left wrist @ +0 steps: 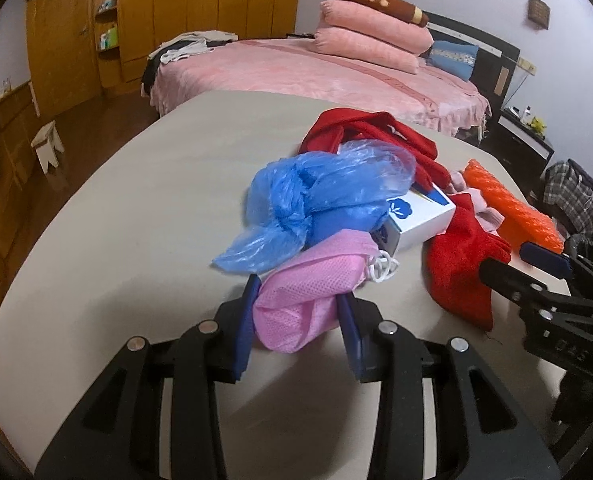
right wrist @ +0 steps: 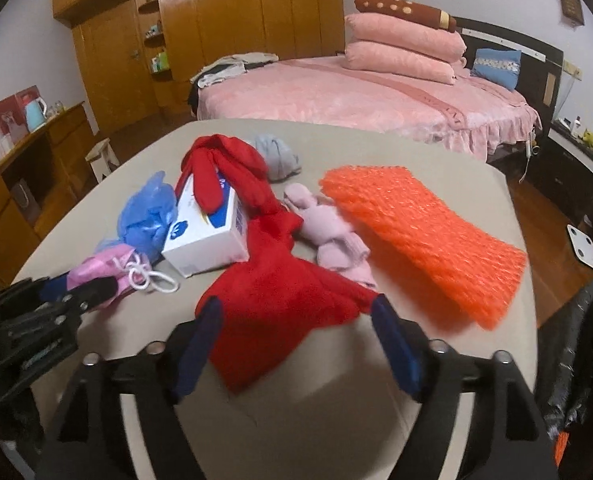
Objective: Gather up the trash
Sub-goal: 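Grasp the red glove with the right tool while the left tool holds the pink mask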
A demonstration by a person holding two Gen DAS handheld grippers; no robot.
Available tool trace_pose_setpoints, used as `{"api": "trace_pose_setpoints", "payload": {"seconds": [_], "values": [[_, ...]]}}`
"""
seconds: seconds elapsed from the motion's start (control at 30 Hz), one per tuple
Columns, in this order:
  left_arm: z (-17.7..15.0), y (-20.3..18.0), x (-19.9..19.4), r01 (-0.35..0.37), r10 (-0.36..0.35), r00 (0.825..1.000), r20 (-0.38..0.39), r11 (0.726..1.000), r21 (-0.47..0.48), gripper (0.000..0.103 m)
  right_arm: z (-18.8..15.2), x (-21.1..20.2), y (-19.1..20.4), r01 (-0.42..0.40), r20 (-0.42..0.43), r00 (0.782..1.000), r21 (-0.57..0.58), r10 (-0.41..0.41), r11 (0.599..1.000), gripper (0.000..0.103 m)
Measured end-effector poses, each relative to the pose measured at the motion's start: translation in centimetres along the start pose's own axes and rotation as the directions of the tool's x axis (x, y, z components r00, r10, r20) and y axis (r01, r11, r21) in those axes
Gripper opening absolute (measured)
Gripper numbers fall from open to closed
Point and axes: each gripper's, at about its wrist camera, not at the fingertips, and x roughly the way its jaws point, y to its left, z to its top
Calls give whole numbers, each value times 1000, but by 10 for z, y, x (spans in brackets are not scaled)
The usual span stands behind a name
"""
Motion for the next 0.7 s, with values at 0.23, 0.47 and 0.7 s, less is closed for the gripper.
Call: {"api": "trace_pose_setpoints", "payload": {"seconds": [0.23, 0.47, 0.7], "values": [[-1, -3, 2, 0, 0, 1000, -11, 1000, 13, 37, -3, 18, 13, -43, -80, 996, -44, 39, 998, 30], [-2, -16, -3, 11, -12, 1000, 14, 998, 55, 37, -21, -2, 8, -92, -57, 994, -12, 91, 996, 7], [-8, -38, -6, 46, -47, 999, 9, 994, 96, 37, -45, -32, -19, -63, -60, 996, 41, 65, 997, 7]]}}
